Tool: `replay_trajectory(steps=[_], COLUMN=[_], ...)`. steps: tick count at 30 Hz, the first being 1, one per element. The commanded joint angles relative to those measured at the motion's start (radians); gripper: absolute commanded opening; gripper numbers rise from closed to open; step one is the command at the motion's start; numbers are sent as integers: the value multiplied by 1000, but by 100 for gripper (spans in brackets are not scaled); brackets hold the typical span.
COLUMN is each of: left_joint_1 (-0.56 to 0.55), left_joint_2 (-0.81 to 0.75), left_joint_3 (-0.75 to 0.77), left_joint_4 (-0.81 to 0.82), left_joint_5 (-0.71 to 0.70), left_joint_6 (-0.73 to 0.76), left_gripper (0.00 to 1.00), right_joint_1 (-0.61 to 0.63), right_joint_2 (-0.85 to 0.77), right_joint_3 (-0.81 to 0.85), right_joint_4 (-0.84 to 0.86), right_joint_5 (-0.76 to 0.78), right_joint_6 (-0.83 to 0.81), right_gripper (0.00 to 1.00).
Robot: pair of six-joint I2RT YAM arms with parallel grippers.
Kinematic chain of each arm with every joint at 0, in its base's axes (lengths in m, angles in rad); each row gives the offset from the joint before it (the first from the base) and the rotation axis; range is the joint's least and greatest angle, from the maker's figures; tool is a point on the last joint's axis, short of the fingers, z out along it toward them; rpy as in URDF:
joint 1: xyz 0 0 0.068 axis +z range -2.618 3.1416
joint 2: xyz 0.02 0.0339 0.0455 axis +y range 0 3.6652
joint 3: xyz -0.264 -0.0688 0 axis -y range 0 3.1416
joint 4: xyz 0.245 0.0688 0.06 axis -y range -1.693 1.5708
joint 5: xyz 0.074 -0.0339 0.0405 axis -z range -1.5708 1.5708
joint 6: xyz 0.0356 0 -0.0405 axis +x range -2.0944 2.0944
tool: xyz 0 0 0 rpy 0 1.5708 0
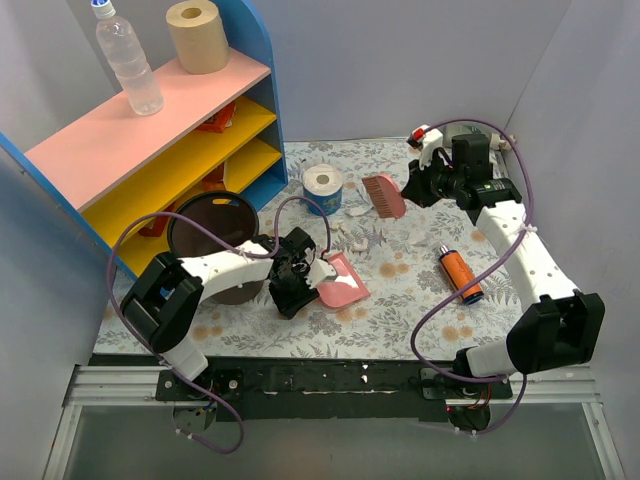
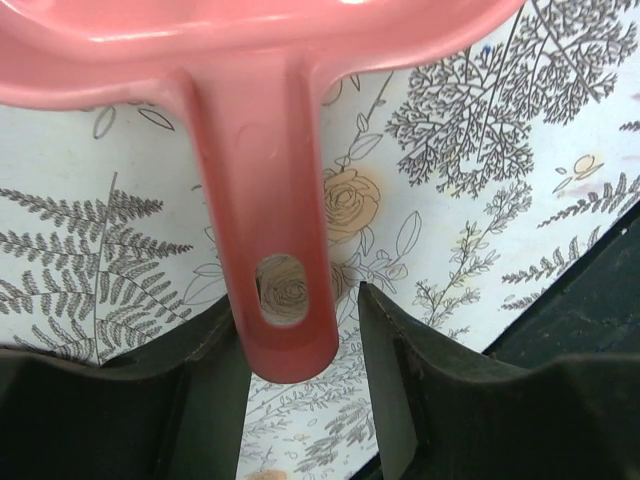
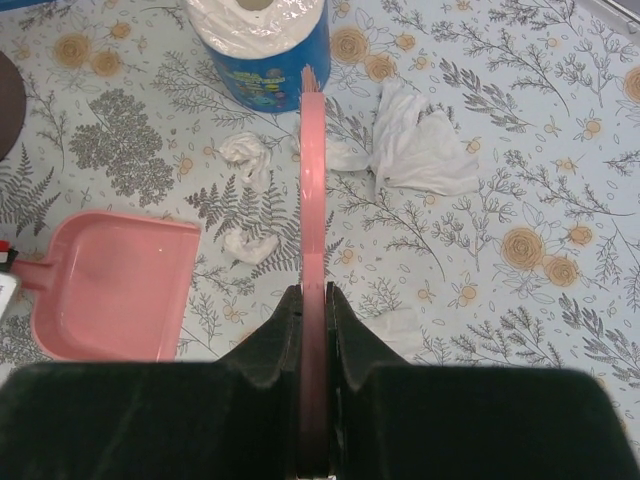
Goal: Sweep away the paper scraps from the table
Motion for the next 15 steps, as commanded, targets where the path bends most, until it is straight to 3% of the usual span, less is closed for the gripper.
replay_trajectory(steps=[1,9,13,15], left_joint_1=[-4,-5,-4,-4], left_joint_2=[-83,-68,-47,-45], left_joint_3=[-37,-8,18,20], left_joint_4=[134,154,137,120], left_joint_5=[17,50,63,73], left_joint_6=[-12,-29,-26,-22], left_gripper=[44,44,34,22], right_joint_1=[3,29,78,113], right_joint_2=[27,79,132,152], right_joint_3=[47,62,96,126], right_joint_4=[11,25,-3,-20], right_joint_5=[-18,-37,-45,-50], right_joint_6=[-31,-63,-161,-243], right_gripper=[1,1,1,1])
